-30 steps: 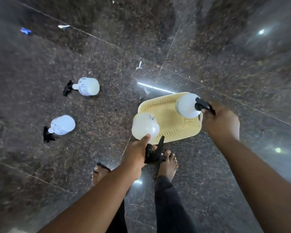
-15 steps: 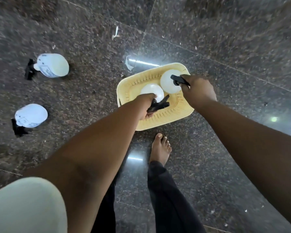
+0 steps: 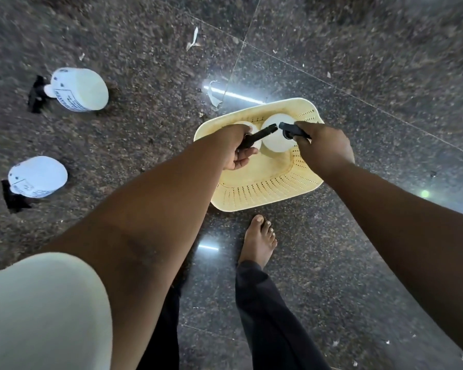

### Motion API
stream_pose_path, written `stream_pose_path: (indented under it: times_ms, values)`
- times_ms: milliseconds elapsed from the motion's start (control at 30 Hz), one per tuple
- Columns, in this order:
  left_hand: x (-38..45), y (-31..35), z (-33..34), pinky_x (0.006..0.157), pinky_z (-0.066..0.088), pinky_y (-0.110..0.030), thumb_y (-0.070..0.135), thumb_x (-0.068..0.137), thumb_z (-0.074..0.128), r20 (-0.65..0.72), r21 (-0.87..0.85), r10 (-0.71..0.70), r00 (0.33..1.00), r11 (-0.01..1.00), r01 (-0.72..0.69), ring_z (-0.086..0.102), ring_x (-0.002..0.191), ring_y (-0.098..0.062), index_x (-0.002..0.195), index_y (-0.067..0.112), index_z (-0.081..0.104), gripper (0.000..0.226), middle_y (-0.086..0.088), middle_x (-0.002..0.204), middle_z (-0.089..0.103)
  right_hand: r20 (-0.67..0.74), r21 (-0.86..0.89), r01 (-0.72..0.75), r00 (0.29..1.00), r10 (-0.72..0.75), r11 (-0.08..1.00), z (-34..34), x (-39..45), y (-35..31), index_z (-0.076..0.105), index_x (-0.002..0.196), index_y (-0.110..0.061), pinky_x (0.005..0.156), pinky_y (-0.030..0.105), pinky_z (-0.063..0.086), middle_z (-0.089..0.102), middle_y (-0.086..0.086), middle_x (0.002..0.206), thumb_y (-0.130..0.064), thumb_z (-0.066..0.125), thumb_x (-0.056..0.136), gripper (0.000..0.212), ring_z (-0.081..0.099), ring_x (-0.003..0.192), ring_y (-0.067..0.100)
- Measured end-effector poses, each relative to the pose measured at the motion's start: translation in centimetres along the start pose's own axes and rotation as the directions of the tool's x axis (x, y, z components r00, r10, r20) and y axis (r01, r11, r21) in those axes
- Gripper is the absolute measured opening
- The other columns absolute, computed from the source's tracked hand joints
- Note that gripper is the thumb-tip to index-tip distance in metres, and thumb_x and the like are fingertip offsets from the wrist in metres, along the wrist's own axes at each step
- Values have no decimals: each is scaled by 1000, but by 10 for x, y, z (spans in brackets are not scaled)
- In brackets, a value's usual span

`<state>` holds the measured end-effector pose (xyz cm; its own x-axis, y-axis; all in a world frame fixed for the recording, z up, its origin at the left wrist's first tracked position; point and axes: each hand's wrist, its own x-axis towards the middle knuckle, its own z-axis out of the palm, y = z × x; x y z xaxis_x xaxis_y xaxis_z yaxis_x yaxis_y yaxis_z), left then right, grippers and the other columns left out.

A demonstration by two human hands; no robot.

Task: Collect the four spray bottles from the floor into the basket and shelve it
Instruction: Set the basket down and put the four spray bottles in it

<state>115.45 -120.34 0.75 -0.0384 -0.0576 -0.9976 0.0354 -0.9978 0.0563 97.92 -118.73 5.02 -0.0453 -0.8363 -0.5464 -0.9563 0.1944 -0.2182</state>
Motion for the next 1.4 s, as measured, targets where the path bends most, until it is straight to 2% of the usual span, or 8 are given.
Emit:
stream_pose_path:
  times_ms: [233,367,533,700,833,1067,1233,1400]
  values:
    - [-26,-13,-36,99,42,-39,59,91,38,95,-65,9,995,998,-3,62,108,-29,131,0,48,72,-16,132,58,-23,121,-76,997,80,990,-2,-6,-14,43,138,-37,103,46,41,46,11,145,-48,59,83,59,44,132,33]
    - [-55,-29,-100,90,45,-33,42,98,37,39,-309,203,978,934,-181,64,101,-20,115,10,58,41,-7,115,66,-152,173,-24,987,50,985,-7,-19,-61,48,135,-30,105,47,39,48,10,145,-39,57,86,51,41,135,30]
    - [-61,-68,-253,62,44,-22,23,98,44,-304,-326,326,895,847,-419,57,65,-11,89,17,59,19,2,76,60,-210,20,352,917,-340,936,23,-25,-177,61,121,-6,93,41,43,63,24,118,-23,58,84,41,58,109,41]
    - [-11,-133,-387,79,44,-31,27,92,45,-705,48,239,667,955,-292,59,113,-31,125,3,57,42,-15,121,64,31,-227,642,757,-653,733,93,-2,-297,63,119,-12,93,46,45,64,18,115,-31,48,80,46,56,111,40]
    - [36,-145,-448,102,42,-52,60,63,49,-845,-175,36,534,925,-339,53,115,-44,131,16,44,82,-21,134,51,231,-424,699,698,-678,576,146,29,-379,44,134,-14,101,46,37,46,16,138,-34,54,84,55,37,131,36]
    - [79,-314,-303,92,48,-55,12,94,33,-535,-191,-99,839,982,-6,58,110,-42,130,1,41,39,-26,126,58,273,-574,618,763,-586,537,194,95,-438,15,150,-14,115,51,17,9,19,159,-50,59,84,86,10,146,39]
    - [133,-363,-290,66,48,-43,15,98,36,-762,-75,31,647,988,-136,65,74,-34,110,9,52,21,-14,92,68,223,-577,517,845,-487,633,206,69,-397,30,142,-13,105,52,32,27,21,149,-48,57,83,74,30,133,46]
    - [129,-360,-292,69,50,-44,14,97,37,-738,-282,-95,668,943,-178,66,82,-34,114,8,50,21,-13,98,67,241,-360,321,939,-245,876,216,2,-326,23,139,-10,95,50,43,41,19,135,-46,74,72,91,46,120,42]
